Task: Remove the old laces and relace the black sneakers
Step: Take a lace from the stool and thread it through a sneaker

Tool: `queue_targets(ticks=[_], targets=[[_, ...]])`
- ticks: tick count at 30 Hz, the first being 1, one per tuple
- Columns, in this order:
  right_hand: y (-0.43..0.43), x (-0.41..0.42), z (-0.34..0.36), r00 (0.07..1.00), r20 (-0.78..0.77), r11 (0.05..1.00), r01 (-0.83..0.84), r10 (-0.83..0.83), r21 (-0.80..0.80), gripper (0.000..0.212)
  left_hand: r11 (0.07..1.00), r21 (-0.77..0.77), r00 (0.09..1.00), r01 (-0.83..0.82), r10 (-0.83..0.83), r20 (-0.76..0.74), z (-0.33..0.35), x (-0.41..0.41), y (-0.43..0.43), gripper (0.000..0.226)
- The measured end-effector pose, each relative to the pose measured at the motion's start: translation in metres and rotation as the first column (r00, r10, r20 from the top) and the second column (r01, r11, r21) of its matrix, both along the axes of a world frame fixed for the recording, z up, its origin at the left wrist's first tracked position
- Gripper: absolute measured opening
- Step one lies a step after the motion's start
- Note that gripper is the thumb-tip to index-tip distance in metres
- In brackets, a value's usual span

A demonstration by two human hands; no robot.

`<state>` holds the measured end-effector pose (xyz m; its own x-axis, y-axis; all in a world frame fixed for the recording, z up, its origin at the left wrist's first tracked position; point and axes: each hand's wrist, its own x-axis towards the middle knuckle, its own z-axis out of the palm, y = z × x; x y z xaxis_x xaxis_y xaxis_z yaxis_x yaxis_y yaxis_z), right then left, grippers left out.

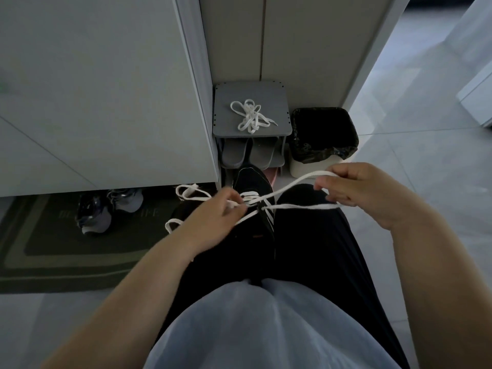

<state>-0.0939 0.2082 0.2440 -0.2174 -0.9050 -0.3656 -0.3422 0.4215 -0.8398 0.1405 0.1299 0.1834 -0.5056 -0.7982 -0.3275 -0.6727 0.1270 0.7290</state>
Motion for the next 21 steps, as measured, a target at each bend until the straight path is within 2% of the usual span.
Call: queue_targets(ticks=[2,4,6,8,9,11,12,13,14,15,17,18,19,20,21], targets=[[0.002,-0.001,0.004,0.999,-0.003,0.999,-0.044,0.044,-0.013,0.020,0.963,-0.214,0.968,0.163,-0.114,0.224,-0.010,-0.013,0.002,0.026],[0.003,-0.004,0.006,0.997,-0.003,0.997,-0.072,0.072,-0.037,0.023,0.910,-0.338,0.920,0.242,-0.106,0.376,-0.015,-0.021,-0.002,0.032],[0.003,-0.006,0.005,0.998,0.012,0.996,-0.056,0.057,-0.068,0.027,0.884,-0.366,0.880,0.290,-0.096,0.465,-0.020,-0.023,-0.006,0.029],[0.004,-0.009,-0.001,0.999,0.039,0.995,-0.005,0.009,-0.095,0.027,0.886,-0.372,0.888,0.276,-0.088,0.451,-0.022,-0.021,-0.007,0.026],[0.004,-0.009,-0.005,0.999,0.034,0.995,0.010,-0.006,-0.103,0.026,0.894,-0.386,0.918,0.230,-0.067,0.392,-0.023,-0.019,-0.006,0.024],[0.004,-0.009,-0.015,1.000,0.005,0.994,0.023,-0.022,-0.107,0.021,0.929,-0.366,0.988,0.056,0.002,0.156,-0.018,-0.013,-0.002,0.014],[0.004,-0.008,-0.020,1.000,-0.003,0.994,0.030,-0.030,-0.104,0.019,0.952,-0.302,0.998,-0.057,0.058,-0.003,-0.012,-0.010,0.000,0.012],[0.003,-0.006,-0.025,0.999,-0.006,0.994,0.041,-0.042,-0.103,0.017,0.967,-0.189,0.976,-0.170,0.139,-0.170,-0.002,-0.008,0.003,0.019],[0.001,-0.003,-0.030,0.998,-0.005,0.992,0.060,-0.061,-0.107,0.016,0.965,-0.021,0.911,-0.260,0.238,-0.337,0.009,-0.006,0.006,0.027],[-0.001,0.001,-0.036,0.996,-0.009,0.990,0.085,-0.086,-0.109,0.016,0.943,0.163,0.801,-0.290,0.332,-0.498,0.022,-0.002,0.008,0.034],[-0.005,0.014,-0.049,0.993,-0.044,0.989,0.104,-0.109,-0.107,0.016,0.887,0.411,0.518,-0.210,0.458,-0.723,0.043,0.006,0.009,0.043],[-0.007,0.021,-0.056,0.992,-0.073,0.991,0.095,-0.102,-0.095,0.014,0.863,0.471,0.405,-0.181,0.502,-0.764,0.050,0.009,0.009,0.045],[-0.009,0.026,-0.062,0.992,-0.095,0.994,0.078,-0.086,-0.078,0.010,0.845,0.494,0.356,-0.204,0.534,-0.767,0.054,0.012,0.007,0.044],[-0.011,0.032,-0.067,0.992,-0.104,0.997,0.060,-0.066,-0.057,0.007,0.836,0.478,0.387,-0.271,0.549,-0.741,0.055,0.015,0.005,0.042],[-0.013,0.036,-0.071,0.994,-0.097,0.998,0.047,-0.051,-0.043,0.009,0.834,0.421,0.475,-0.356,0.550,-0.687,0.054,0.016,0.004,0.037]])
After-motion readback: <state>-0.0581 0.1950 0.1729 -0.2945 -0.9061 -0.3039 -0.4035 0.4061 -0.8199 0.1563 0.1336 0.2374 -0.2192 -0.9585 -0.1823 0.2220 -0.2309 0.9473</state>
